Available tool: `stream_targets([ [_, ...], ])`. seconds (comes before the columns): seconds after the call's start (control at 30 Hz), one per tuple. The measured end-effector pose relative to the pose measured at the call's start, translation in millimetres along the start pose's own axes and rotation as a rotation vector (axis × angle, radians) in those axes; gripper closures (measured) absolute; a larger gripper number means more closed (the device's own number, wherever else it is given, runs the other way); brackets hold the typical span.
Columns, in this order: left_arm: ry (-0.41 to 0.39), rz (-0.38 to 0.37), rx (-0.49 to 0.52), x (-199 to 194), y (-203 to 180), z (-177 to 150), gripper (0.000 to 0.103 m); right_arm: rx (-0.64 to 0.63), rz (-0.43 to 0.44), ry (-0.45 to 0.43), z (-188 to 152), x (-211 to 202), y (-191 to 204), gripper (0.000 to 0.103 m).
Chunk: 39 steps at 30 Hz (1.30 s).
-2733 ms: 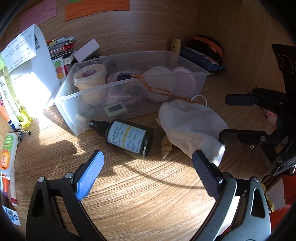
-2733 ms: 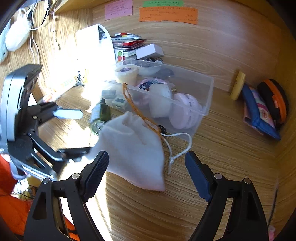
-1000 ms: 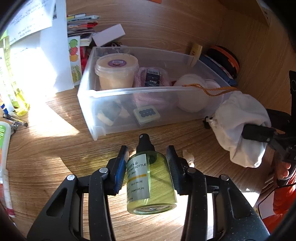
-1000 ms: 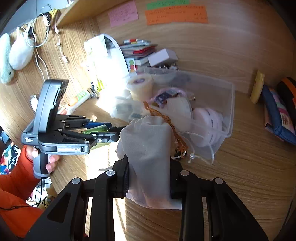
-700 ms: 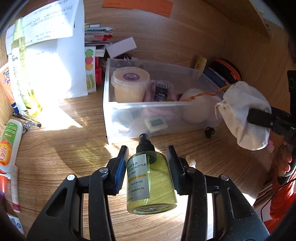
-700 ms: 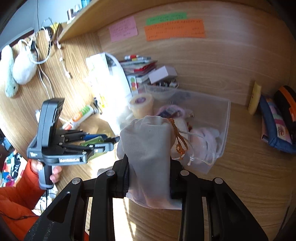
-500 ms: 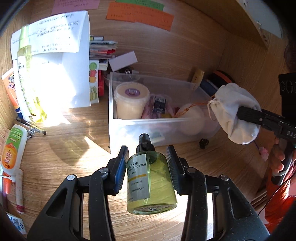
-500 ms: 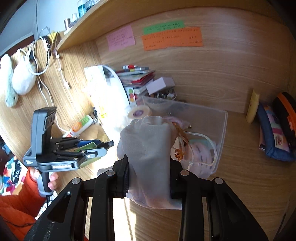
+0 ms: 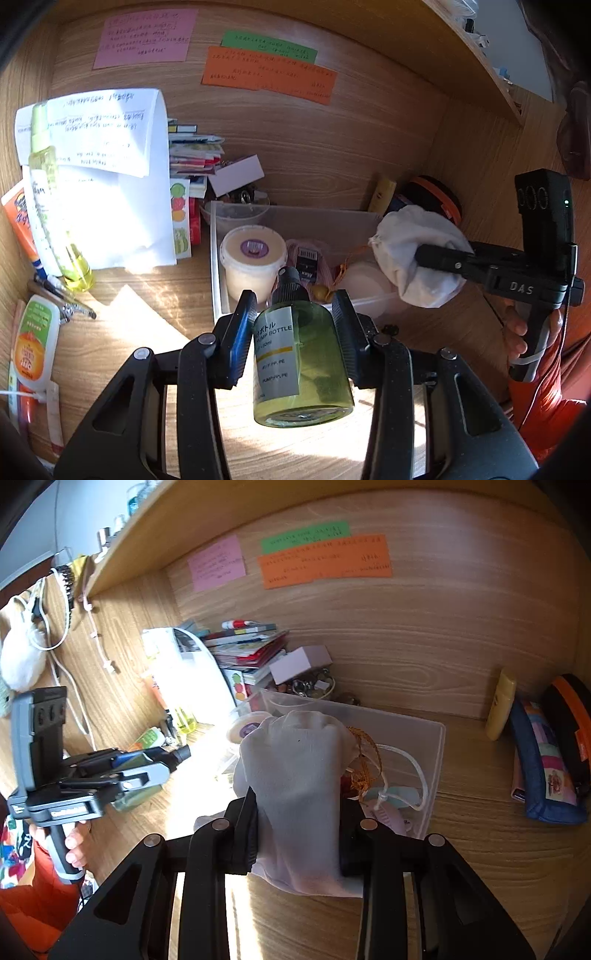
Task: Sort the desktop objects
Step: 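Carry the spray bottle with left tool while right tool carries bag over bin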
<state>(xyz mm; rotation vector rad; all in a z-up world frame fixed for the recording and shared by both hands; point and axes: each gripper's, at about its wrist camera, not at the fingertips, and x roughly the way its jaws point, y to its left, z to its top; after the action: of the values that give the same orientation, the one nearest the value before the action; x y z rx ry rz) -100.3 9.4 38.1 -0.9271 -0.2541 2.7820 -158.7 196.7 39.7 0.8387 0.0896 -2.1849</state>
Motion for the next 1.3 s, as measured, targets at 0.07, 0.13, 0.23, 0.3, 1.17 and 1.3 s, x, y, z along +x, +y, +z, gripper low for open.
stream_targets([
  [0.07,-0.003,-0.004,0.004,2.3,0.1,4.6,0.061,0.003,-0.009,0.006,3.3,5.5,-3.3,0.075],
  [0.13,-0.003,-0.008,0.006,6.7,0.1,10.1,0.061,0.003,-0.015,0.005,7.1,8.5,-6.1,0.075],
  [0.23,-0.001,-0.014,0.018,14.2,-1.3,18.4,0.061,0.003,-0.023,0.000,13.8,11.7,-9.8,0.075],
  [0.3,0.001,-0.022,0.028,18.5,-3.0,23.2,0.061,0.003,-0.031,0.000,17.6,13.5,-12.3,0.075],
  [1.17,0.160,0.001,0.126,121.7,-28.4,67.8,0.061,0.043,-0.127,0.022,24.4,53.4,-62.9,0.075],
  [1.3,0.181,0.000,0.140,137.3,-35.4,68.0,0.061,0.048,-0.142,0.022,22.5,55.3,-67.7,0.075],
])
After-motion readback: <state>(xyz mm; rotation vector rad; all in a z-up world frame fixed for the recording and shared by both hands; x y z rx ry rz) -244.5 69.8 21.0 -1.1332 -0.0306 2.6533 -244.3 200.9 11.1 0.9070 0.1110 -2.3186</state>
